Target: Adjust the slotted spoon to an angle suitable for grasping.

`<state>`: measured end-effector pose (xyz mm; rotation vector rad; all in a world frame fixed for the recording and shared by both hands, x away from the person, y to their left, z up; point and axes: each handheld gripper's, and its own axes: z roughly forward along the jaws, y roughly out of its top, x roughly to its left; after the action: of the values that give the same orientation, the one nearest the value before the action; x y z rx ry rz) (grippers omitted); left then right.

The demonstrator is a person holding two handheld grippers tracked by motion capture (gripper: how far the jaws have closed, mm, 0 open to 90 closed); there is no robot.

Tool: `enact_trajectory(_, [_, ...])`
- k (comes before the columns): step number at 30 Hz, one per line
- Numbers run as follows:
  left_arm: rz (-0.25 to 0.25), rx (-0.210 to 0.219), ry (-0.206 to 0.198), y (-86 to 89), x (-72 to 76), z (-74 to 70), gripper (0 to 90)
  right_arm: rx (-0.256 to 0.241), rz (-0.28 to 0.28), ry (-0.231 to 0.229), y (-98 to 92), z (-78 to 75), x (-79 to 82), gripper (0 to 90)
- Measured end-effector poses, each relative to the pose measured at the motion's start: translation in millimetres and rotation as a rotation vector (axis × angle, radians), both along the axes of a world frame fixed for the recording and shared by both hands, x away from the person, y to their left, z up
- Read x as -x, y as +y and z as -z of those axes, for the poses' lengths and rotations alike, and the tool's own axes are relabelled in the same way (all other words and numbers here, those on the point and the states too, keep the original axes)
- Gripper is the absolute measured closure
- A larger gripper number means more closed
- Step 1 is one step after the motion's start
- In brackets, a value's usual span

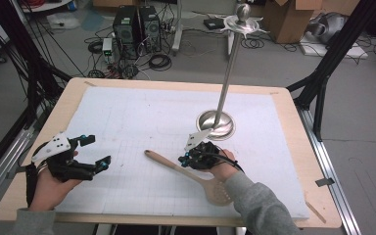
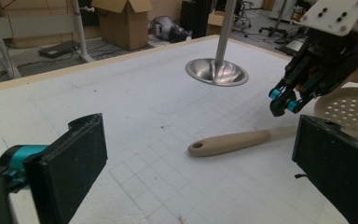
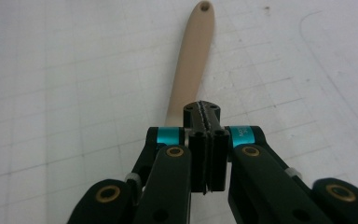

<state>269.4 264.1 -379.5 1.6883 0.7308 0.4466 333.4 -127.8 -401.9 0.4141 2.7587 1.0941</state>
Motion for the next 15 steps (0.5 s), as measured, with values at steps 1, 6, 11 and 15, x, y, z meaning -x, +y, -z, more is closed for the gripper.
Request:
enact_trajectory(1, [0.001,0.000,-0.001,-0.3,-0.2,-0.2,3.5,-0.002,0.016,0.003,-1.6,-2.7,2.4,88.8])
enact_trajectory(6, [0.002,0.003,-0.004,-1.5,-1.0,-1.4,3.5,-0.050,0.066,0.049,-8.9,-11.5,11.3,65.8])
enact_trajectory(11, [0.006,0.003,-0.002,-2.6,-3.3,-0.7,3.5,-0.051,0.088,0.039,-16.0,-15.9,19.6,42.5])
enact_trajectory(15, [0.009,0.005,-0.001,-3.9,-4.9,-0.8,3.5,-0.048,0.117,0.038,-23.4,-14.0,22.8,24.8])
